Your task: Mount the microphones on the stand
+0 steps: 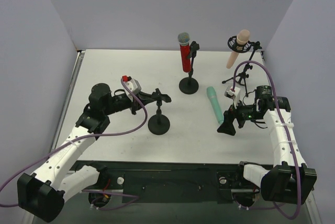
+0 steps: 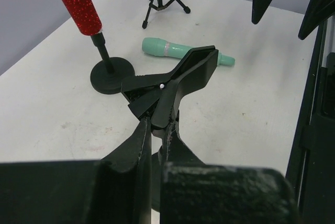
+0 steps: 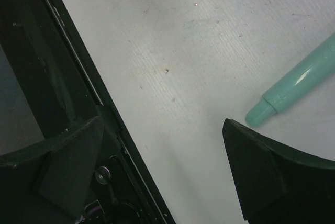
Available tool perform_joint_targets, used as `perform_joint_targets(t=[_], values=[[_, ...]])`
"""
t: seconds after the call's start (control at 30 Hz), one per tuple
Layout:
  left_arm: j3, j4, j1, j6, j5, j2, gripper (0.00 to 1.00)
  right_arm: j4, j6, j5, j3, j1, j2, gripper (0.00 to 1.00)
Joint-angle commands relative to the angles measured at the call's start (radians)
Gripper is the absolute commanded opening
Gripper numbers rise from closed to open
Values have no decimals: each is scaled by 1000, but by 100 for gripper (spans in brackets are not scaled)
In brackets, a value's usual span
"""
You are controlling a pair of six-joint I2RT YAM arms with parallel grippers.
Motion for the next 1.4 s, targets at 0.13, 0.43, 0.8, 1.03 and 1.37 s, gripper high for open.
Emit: perform_joint_targets(t=[0.13,0.43,0.8,1.03,1.37], values=[[27,-46,-95,-106,-217,-81,0,-45,-32,-46,37,-2,7,92],[-49,-42,-215,-375,-534,-182,0,-48,-32,-47,38,-2,14,92],[-79,-35,-220,-401,-522,-213,47,-48,-34,-41,38,-2,23,92],[-11,-199,-192,-262,-419,-277,82,-50,-35,-39,38,-2,26,92],[-42,-26,179,-142,129,-173,84,-83,-75,-40,46,1,27,92]])
